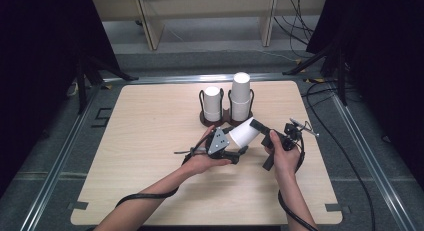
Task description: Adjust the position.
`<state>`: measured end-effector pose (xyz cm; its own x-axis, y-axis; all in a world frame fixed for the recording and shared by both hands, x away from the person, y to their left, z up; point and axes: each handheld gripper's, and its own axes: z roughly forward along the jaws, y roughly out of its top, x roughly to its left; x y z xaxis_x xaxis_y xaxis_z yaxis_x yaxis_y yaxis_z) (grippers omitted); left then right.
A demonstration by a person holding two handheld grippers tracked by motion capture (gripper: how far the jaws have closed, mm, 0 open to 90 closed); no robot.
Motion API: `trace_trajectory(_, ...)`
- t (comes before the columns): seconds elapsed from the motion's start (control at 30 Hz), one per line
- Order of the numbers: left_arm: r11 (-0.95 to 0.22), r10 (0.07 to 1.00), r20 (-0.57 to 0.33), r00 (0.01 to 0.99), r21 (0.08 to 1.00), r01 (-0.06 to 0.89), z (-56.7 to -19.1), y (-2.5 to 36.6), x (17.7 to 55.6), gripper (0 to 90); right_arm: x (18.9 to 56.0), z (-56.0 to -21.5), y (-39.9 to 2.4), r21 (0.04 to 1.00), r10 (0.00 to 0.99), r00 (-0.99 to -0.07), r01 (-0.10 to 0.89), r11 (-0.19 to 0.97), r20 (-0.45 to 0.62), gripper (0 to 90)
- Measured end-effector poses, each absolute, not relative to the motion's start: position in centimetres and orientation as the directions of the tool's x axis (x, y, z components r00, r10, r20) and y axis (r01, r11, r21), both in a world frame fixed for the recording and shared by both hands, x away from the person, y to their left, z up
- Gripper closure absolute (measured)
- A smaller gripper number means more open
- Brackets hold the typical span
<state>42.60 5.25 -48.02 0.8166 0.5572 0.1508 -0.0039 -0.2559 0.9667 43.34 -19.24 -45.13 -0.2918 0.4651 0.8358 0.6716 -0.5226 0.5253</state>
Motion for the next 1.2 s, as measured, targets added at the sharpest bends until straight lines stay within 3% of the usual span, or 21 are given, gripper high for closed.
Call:
trace_trajectory(0.4,-0.259,0.542,0.165,0.824,0.966,-0.023,-47.5,6.1,42.6,25.3,43.4,-45.0,-19.2,0.515,0.439,-0.302,0.674,-0.530,0.846,33.0)
trace_trajectory(0.6,-0.248,0.543,0.145,0.827,0.969,-0.007,-47.3,6.2,42.7,27.0,43.5,-44.9,-19.0,0.493,0.416,-0.292,0.679,-0.544,0.861,32.6)
trace_trajectory(1.17,-0.225,0.546,0.138,0.826,0.974,-0.014,-47.0,6.6,42.8,31.0,43.5,-44.5,-19.1,0.546,0.443,-0.338,0.648,-0.530,0.831,31.1)
trace_trajectory(1.2,-0.222,0.547,0.135,0.826,0.975,-0.013,-46.9,6.6,42.8,31.1,43.4,-44.4,-19.0,0.515,0.406,-0.329,0.664,-0.542,0.853,31.1)
